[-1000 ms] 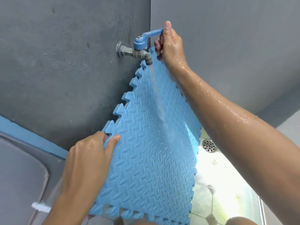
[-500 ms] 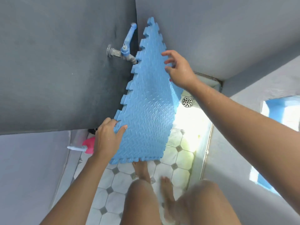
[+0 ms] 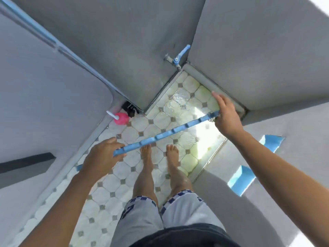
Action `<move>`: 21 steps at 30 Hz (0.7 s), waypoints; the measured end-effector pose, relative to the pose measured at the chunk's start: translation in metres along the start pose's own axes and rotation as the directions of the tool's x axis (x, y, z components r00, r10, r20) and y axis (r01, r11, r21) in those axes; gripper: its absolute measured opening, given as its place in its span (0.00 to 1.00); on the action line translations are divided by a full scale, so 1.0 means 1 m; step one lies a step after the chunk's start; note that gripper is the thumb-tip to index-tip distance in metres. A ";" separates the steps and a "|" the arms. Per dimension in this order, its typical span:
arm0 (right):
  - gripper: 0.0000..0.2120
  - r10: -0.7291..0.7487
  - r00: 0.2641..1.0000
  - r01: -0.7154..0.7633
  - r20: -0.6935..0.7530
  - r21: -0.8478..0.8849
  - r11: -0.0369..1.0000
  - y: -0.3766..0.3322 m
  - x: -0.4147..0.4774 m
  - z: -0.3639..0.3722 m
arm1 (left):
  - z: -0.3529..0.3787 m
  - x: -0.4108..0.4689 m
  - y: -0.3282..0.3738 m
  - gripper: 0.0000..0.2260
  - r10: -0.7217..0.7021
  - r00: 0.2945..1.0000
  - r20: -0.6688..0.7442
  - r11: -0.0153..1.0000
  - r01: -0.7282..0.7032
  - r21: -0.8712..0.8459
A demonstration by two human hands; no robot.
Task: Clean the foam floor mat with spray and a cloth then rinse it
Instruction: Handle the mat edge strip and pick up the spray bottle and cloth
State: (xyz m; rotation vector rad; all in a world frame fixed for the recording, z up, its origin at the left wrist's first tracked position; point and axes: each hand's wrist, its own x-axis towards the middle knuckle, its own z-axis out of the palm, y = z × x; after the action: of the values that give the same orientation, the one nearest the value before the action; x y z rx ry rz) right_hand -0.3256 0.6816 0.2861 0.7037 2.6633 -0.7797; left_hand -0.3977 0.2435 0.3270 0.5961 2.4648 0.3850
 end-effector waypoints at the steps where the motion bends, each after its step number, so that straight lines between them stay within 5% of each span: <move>1: 0.44 -0.058 0.995 0.064 0.080 -0.075 0.995 -0.014 -0.001 0.001 | -0.006 -0.021 -0.008 0.08 -0.036 0.999 -0.021 0.999 0.036 -0.014; 5: 0.25 -0.216 0.871 0.381 0.441 -0.331 0.863 -0.094 -0.002 0.022 | -0.008 -0.113 -0.047 0.10 -0.258 0.961 -0.103 0.965 0.253 -0.065; 9: 0.18 -0.448 0.725 0.636 0.523 -0.259 0.727 -0.184 -0.021 0.072 | 0.019 -0.231 -0.080 0.09 -0.546 0.811 -0.210 0.834 0.500 -0.234; 14: 0.16 -0.628 0.491 0.843 0.604 -0.150 0.516 -0.319 -0.073 0.156 | 0.091 -0.374 -0.091 0.10 -0.822 0.500 -0.272 0.565 0.661 -0.494; 21: 0.17 -0.665 0.107 0.992 0.739 -0.035 0.121 -0.475 -0.181 0.298 | 0.205 -0.480 -0.080 0.08 -0.999 0.007 -0.047 0.040 0.640 -0.767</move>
State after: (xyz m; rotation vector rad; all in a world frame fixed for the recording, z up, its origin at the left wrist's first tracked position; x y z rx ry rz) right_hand -0.3840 0.0958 0.3168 -1.3566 2.1990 -0.2221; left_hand 0.0508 -0.0334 0.3529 -1.7149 2.3965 0.7531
